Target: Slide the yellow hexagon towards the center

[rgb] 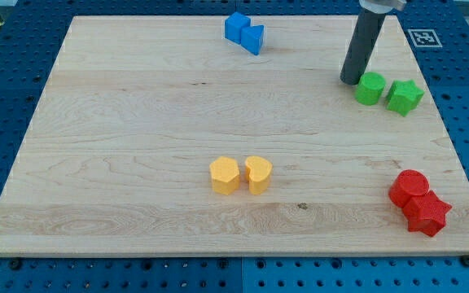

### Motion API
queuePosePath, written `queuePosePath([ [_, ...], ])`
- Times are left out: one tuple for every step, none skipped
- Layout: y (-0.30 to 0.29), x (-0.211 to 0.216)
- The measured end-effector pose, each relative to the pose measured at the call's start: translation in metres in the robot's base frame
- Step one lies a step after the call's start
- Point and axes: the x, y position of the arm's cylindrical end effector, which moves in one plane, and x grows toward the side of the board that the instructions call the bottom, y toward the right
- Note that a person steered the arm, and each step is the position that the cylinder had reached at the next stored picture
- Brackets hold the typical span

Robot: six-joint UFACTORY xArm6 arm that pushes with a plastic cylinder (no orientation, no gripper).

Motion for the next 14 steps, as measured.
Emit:
queuePosePath([
  [-0.002, 0.001],
  [-0.042, 0.015],
  [-0.077, 0.063],
  [-0.092, 0.121],
  [-0.093, 0.178],
  [-0.094, 0.220],
  [-0.129, 0.242],
  [-0.160, 0.242],
  [-0.161, 0.237],
  [-0.186, 0.216],
  [-0.215, 0.192],
  [-0.222, 0.165],
  [-0.223, 0.159],
  [-0.226, 0.177],
])
